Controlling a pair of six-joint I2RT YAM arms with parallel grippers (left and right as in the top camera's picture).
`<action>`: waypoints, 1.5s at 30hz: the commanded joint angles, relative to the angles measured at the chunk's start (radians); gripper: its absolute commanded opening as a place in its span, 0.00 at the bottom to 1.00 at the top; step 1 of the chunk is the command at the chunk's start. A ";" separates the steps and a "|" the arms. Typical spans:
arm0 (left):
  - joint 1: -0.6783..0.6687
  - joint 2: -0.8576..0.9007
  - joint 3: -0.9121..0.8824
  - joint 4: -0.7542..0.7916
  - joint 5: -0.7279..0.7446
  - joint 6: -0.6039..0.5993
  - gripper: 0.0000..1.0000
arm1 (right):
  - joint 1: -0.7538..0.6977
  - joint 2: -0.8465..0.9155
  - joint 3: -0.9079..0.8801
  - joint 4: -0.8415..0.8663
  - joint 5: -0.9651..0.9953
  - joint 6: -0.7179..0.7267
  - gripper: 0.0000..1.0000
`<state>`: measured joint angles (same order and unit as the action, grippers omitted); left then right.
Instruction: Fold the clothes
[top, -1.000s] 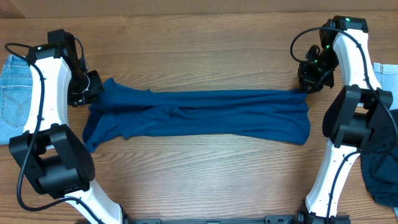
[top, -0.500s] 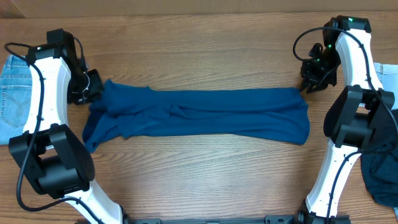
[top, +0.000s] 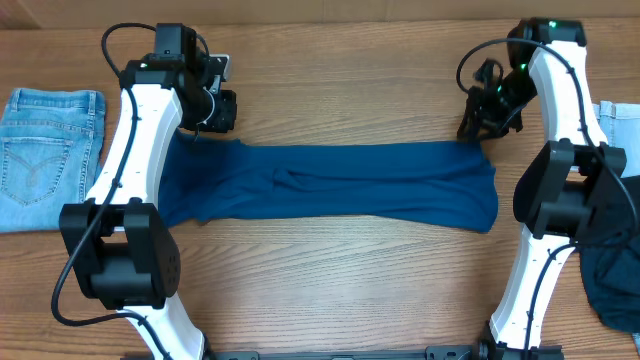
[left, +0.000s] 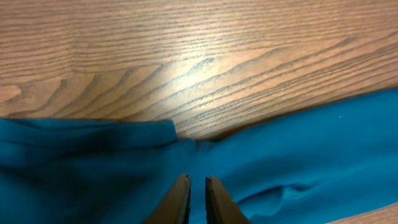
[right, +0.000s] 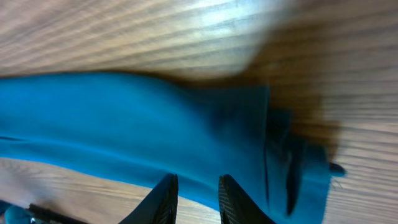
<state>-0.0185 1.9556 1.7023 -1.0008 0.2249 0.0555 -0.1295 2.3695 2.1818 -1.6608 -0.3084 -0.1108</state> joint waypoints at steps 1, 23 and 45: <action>0.005 0.077 0.000 -0.032 -0.049 -0.011 0.13 | -0.002 -0.022 -0.113 0.033 0.005 -0.021 0.26; 0.067 0.320 0.000 -0.243 -0.092 -0.058 0.06 | -0.163 -0.023 -0.360 0.213 0.145 0.085 0.27; 0.048 0.319 0.137 -0.297 -0.040 -0.033 0.04 | -0.253 -0.118 -0.283 0.129 -0.018 0.028 0.74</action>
<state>0.0269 2.2612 1.8183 -1.2942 0.1894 0.0143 -0.3901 2.2707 1.9862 -1.5703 -0.3321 -0.0738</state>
